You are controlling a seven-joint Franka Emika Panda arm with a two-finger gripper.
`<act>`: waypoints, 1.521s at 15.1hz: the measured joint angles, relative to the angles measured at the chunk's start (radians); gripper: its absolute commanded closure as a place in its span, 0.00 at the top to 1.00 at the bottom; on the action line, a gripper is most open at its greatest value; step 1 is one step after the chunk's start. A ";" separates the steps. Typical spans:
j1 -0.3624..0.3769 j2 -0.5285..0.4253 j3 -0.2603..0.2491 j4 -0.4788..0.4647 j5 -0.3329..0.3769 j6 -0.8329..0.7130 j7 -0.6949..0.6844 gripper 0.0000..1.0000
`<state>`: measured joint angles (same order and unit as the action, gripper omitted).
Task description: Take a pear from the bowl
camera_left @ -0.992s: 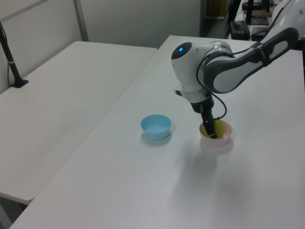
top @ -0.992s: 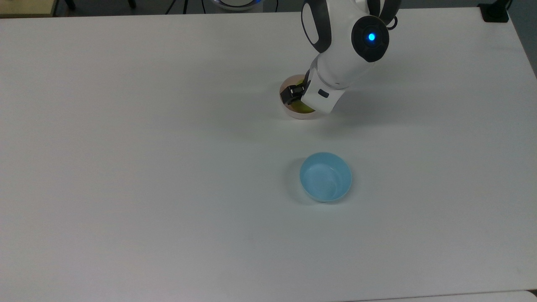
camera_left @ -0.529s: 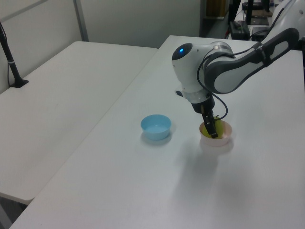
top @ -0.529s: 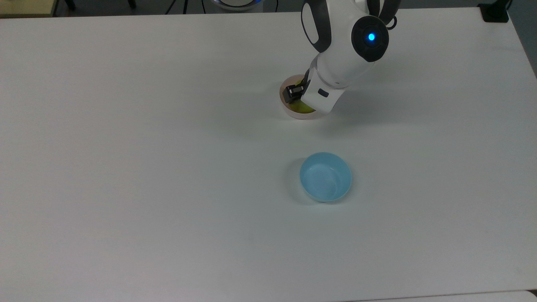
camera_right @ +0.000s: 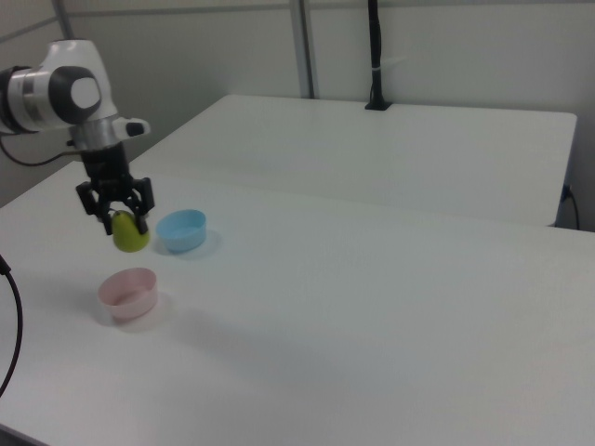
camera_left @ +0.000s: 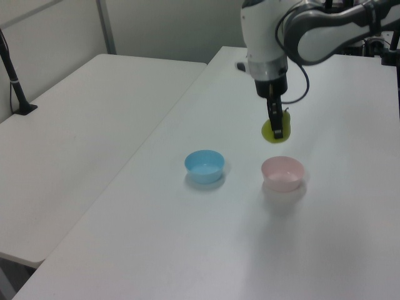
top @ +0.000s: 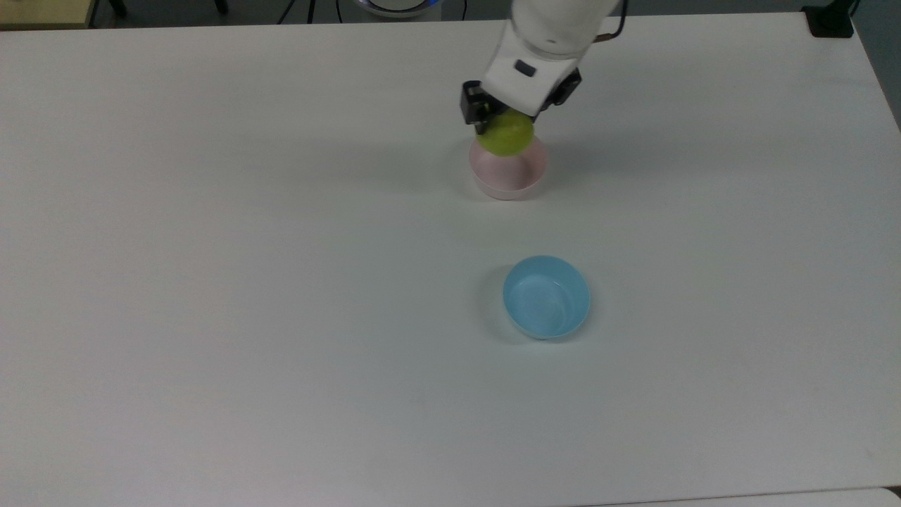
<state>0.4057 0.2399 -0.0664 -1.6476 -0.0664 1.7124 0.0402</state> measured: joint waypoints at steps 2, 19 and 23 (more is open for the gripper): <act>-0.076 -0.004 0.000 0.004 0.000 0.000 -0.032 0.30; -0.261 0.211 0.002 0.007 -0.022 0.113 -0.159 1.00; -0.259 0.209 0.002 0.016 -0.028 0.113 -0.159 1.00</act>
<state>0.1467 0.4493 -0.0643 -1.6311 -0.0944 1.8254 -0.1183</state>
